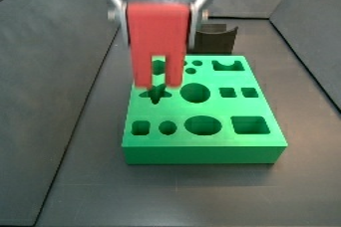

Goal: Pick up the square-circle object. Move up. Place the square-circle object on the fixture. Regrasp the square-circle object. Move to above the board. Insert the square-circle object.
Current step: Insert the square-circle object.

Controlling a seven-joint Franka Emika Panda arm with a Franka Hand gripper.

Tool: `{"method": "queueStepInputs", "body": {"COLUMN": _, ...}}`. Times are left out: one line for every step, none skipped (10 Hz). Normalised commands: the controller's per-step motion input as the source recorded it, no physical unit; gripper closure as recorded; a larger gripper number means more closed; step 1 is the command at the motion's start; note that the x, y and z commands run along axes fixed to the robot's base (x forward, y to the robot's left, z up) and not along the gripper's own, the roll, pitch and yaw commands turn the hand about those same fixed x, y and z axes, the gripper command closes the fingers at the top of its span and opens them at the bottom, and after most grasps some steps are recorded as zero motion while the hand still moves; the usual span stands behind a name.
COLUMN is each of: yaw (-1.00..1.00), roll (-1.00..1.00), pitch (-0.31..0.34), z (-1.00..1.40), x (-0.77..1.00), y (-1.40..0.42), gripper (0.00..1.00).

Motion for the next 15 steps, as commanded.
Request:
{"method": "queueStepInputs", "body": {"yaw": 0.22, "roll": 0.0, "pitch": -0.241, "z": -0.69, "x": 0.0, "y": -0.19, "gripper": 1.0}}
{"method": "queueStepInputs", "body": {"yaw": 0.2, "roll": 0.03, "pitch": -0.237, "z": -0.62, "x": 0.0, "y": -0.03, "gripper": 1.0}}
{"method": "queueStepInputs", "body": {"yaw": 0.07, "roll": 0.0, "pitch": -0.229, "z": -0.57, "x": -0.05, "y": -0.05, "gripper": 1.0}}
{"method": "queueStepInputs", "body": {"yaw": 0.0, "roll": 0.0, "pitch": -0.241, "z": -0.47, "x": -0.19, "y": -0.06, "gripper": 1.0}}
{"method": "queueStepInputs", "body": {"yaw": 0.0, "roll": -0.04, "pitch": -0.231, "z": -0.39, "x": -0.21, "y": -0.08, "gripper": 1.0}}
{"method": "queueStepInputs", "body": {"yaw": -0.02, "roll": -0.06, "pitch": -0.196, "z": -0.33, "x": -0.16, "y": -0.06, "gripper": 1.0}}
{"method": "queueStepInputs", "body": {"yaw": 0.0, "roll": -0.02, "pitch": -0.19, "z": -0.37, "x": -0.1, "y": -0.08, "gripper": 1.0}}
{"method": "queueStepInputs", "body": {"yaw": 0.0, "roll": 0.0, "pitch": -0.14, "z": -0.34, "x": 0.0, "y": -0.13, "gripper": 1.0}}
{"method": "queueStepInputs", "body": {"yaw": 0.08, "roll": 0.09, "pitch": -0.101, "z": -0.32, "x": 0.0, "y": -0.23, "gripper": 1.0}}
{"method": "queueStepInputs", "body": {"yaw": 0.2, "roll": 0.17, "pitch": -0.063, "z": -0.29, "x": 0.06, "y": -0.29, "gripper": 1.0}}
{"method": "queueStepInputs", "body": {"yaw": 0.23, "roll": 0.21, "pitch": -0.056, "z": -0.33, "x": 0.13, "y": -0.23, "gripper": 1.0}}
{"method": "queueStepInputs", "body": {"yaw": 0.17, "roll": 0.21, "pitch": -0.039, "z": -0.39, "x": 0.16, "y": -0.15, "gripper": 1.0}}
{"method": "queueStepInputs", "body": {"yaw": 0.19, "roll": 0.29, "pitch": -0.01, "z": -0.39, "x": 0.21, "y": -0.03, "gripper": 1.0}}
{"method": "queueStepInputs", "body": {"yaw": 0.22, "roll": 0.35, "pitch": 0.0, "z": -0.32, "x": 0.19, "y": 0.0, "gripper": 1.0}}
{"method": "queueStepInputs", "body": {"yaw": 0.13, "roll": 0.38, "pitch": 0.0, "z": -0.23, "x": 0.27, "y": 0.0, "gripper": 1.0}}
